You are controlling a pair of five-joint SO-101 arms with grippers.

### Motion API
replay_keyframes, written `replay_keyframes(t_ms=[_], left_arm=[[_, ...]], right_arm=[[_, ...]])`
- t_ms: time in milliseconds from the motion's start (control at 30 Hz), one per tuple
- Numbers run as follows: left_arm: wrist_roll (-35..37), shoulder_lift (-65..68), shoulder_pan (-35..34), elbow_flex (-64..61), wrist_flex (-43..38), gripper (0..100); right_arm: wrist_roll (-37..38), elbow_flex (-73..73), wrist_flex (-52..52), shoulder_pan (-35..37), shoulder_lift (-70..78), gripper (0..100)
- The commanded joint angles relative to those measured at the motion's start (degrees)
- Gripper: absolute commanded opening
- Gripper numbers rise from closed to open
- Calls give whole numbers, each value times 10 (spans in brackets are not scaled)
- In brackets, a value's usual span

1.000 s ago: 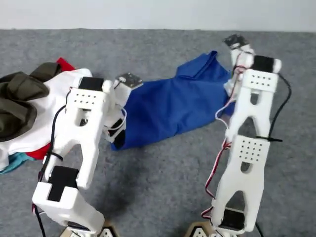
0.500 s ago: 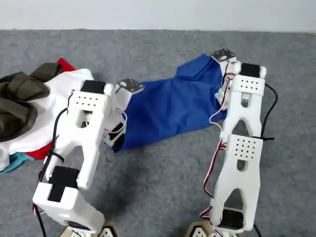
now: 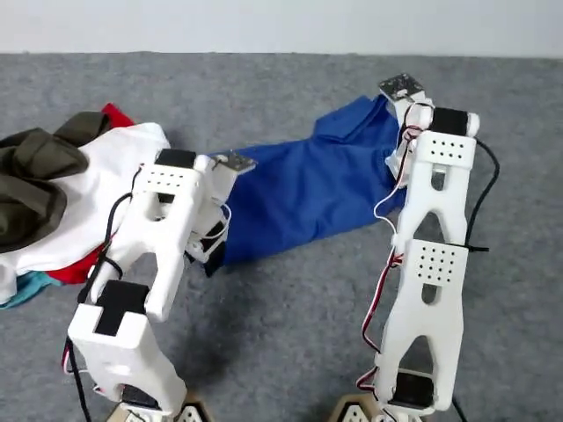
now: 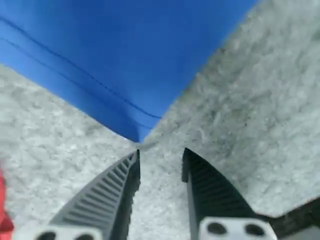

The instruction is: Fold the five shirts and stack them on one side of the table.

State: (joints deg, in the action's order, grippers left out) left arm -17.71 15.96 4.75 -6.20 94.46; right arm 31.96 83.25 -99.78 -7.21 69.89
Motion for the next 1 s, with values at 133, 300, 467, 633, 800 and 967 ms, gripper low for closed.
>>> replay_keyframes(t_ms=[133,300,467,633,800,967], left_arm=[[18,2,6,26,-63,134],[15,65,13,29,-74,131],[15,121,14,29,-75,127],[15,142,13,89,-70,13],[16,140,14,153,-34,13],[15,143,14,196,16,13]], right_arm=[[5,28,-12,-4,-4,9],[5,29,-12,-5,-7,9],[5,29,-12,-7,-8,9],[5,29,-16,-16,-9,9],[6,30,-32,-34,-9,9],[31,25,-34,-75,-9,8]])
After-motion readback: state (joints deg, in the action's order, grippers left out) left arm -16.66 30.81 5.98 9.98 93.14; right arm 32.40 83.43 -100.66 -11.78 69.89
